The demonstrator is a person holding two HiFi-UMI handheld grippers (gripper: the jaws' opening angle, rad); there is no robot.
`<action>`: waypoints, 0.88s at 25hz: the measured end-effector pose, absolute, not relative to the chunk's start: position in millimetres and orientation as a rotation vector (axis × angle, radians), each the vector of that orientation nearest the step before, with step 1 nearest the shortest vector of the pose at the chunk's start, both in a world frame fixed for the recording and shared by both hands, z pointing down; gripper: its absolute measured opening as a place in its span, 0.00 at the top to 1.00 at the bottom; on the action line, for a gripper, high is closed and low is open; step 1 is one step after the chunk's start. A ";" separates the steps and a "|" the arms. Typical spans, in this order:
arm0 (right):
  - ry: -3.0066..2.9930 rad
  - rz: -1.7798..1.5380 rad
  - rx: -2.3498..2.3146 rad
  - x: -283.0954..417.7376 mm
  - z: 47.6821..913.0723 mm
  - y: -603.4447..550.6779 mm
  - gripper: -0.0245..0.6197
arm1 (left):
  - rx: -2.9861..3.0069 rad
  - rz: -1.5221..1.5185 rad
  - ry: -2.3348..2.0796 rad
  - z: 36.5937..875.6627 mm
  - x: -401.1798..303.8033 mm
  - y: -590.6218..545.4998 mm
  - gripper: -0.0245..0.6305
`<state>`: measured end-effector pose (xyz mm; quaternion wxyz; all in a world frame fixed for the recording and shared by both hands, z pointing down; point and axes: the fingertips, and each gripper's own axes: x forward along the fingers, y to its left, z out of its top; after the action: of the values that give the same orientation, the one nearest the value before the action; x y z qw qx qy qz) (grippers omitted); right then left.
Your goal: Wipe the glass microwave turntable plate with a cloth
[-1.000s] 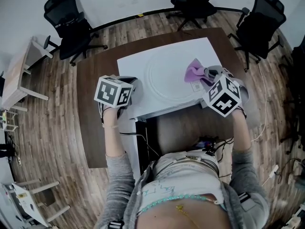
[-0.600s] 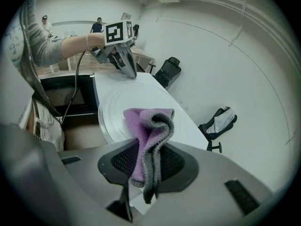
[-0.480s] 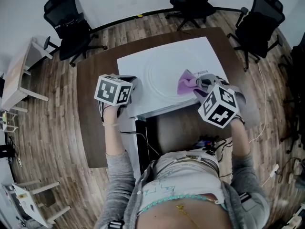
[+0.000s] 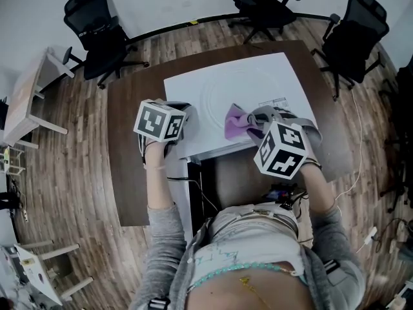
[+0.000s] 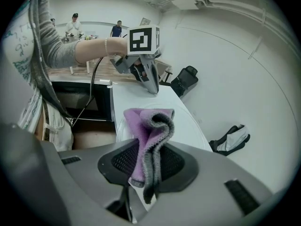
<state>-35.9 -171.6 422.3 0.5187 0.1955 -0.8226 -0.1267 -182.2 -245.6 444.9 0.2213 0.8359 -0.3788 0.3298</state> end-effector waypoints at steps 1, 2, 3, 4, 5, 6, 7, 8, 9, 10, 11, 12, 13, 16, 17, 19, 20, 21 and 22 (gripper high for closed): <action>-1.979 -0.309 0.460 -41.2 422.5 -171.6 0.79 | 2.311 0.912 -1.048 444.9 -182.2 -245.6 0.93; -1.984 -0.314 0.451 -46.4 423.1 -171.9 0.79 | 2.311 0.911 -1.048 445.2 -182.1 -245.4 0.93; -1.989 -0.320 0.442 -51.6 423.7 -172.6 0.79 | 2.311 0.911 -1.049 445.7 -182.1 -245.2 0.93; -1.993 -0.326 0.434 -56.6 424.1 -173.9 0.79 | 2.312 0.910 -1.050 446.1 -182.1 -245.2 0.93; -1.997 -0.332 0.427 -61.5 424.2 -175.6 0.79 | 2.312 0.909 -1.051 446.3 -181.9 -245.4 0.93; -2.001 -0.337 0.422 -66.2 424.1 -177.6 0.79 | 2.313 0.909 -1.051 446.3 -181.7 -245.6 0.93; -2.006 -0.341 0.419 -70.8 424.0 -179.6 0.79 | 2.314 0.909 -1.052 446.3 -181.4 -245.6 0.93; -2.011 -0.343 0.418 -75.1 424.0 -181.7 0.79 | 2.315 0.909 -1.051 446.4 -181.4 -245.4 0.93; -2.017 -0.343 0.418 -79.2 424.1 -183.9 0.79 | 2.314 0.910 -1.051 446.6 -181.4 -245.1 0.93; -2.024 -0.342 0.419 -82.8 424.4 -186.2 0.79 | 2.315 0.910 -1.050 446.7 -181.4 -245.0 0.93; -2.031 -0.339 0.421 -85.9 424.6 -188.4 0.79 | 2.315 0.911 -1.049 446.8 -181.4 -244.9 0.93; -2.039 -0.334 0.424 -88.6 424.9 -190.3 0.79 | 2.316 0.911 -1.049 446.7 -181.5 -244.8 0.93; -2.047 -0.328 0.426 -90.8 425.0 -192.0 0.79 | 2.317 0.911 -1.049 446.5 -181.6 -244.6 0.93; -2.063 -0.316 0.427 -92.8 424.4 -194.7 0.79 | 2.318 0.910 -1.048 445.4 -181.2 -244.7 0.93; -2.069 -0.313 0.426 -92.5 424.1 -194.8 0.79 | 2.319 0.909 -1.049 445.2 -180.9 -244.8 0.93; -2.091 -0.307 0.429 -92.3 423.3 -195.0 0.79 | 2.322 0.909 -1.055 445.2 -181.3 -244.7 0.93; -2.106 -0.305 0.438 -92.2 422.3 -196.1 0.79 | 2.324 0.910 -1.060 445.4 -181.8 -244.5 0.93; -2.121 -0.304 0.456 -91.7 421.1 -198.1 0.79 | 2.326 0.911 -1.066 445.5 -182.3 -244.4 0.93; -2.134 -0.304 0.480 -90.7 419.8 -201.1 0.79 | 2.329 0.914 -1.072 445.6 -182.8 -244.2 0.93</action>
<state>-90.7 -201.1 419.8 0.4499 0.1943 -0.8630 -0.1230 -182.8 -244.2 445.6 0.2083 0.8368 -0.3853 0.3286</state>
